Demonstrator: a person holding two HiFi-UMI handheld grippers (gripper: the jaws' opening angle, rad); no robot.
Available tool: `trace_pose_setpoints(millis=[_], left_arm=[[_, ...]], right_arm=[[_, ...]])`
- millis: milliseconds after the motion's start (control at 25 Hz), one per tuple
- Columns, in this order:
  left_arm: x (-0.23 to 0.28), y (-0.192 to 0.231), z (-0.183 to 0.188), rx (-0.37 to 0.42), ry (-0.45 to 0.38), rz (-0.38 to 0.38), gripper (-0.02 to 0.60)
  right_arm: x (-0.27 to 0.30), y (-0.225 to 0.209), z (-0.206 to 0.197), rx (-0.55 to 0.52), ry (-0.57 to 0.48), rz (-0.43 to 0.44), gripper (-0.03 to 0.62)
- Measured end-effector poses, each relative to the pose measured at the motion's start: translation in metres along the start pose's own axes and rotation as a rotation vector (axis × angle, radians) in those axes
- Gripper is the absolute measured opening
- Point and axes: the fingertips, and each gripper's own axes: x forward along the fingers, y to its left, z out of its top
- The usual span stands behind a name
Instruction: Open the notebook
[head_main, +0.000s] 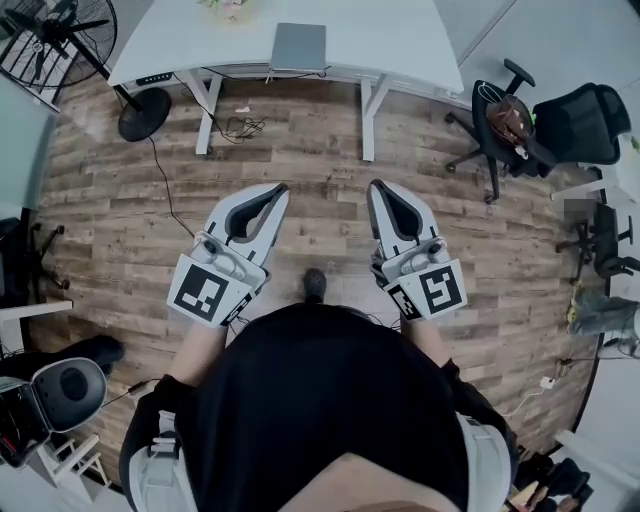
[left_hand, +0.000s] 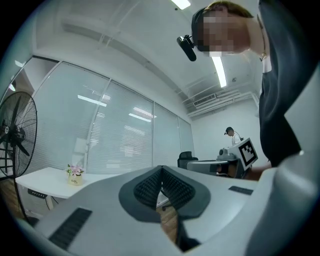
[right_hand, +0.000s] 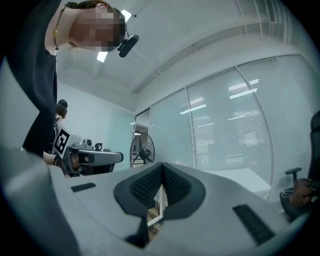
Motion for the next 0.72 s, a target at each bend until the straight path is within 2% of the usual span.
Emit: trace_pose_setpoints(millis=[400,720], left_arm=[[0.057,0.001,-0.006,0.014,-0.003,0.028,0.012],[0.059,0.011,-0.009,0.017,-0.001,0.041,0.011]], right_arm=[[0.014,-0.051,-0.006,0.012,-0.003,0.044,0.005],[0.022,-0.051,-0.01,0.012,-0.006,0.06,0.005]])
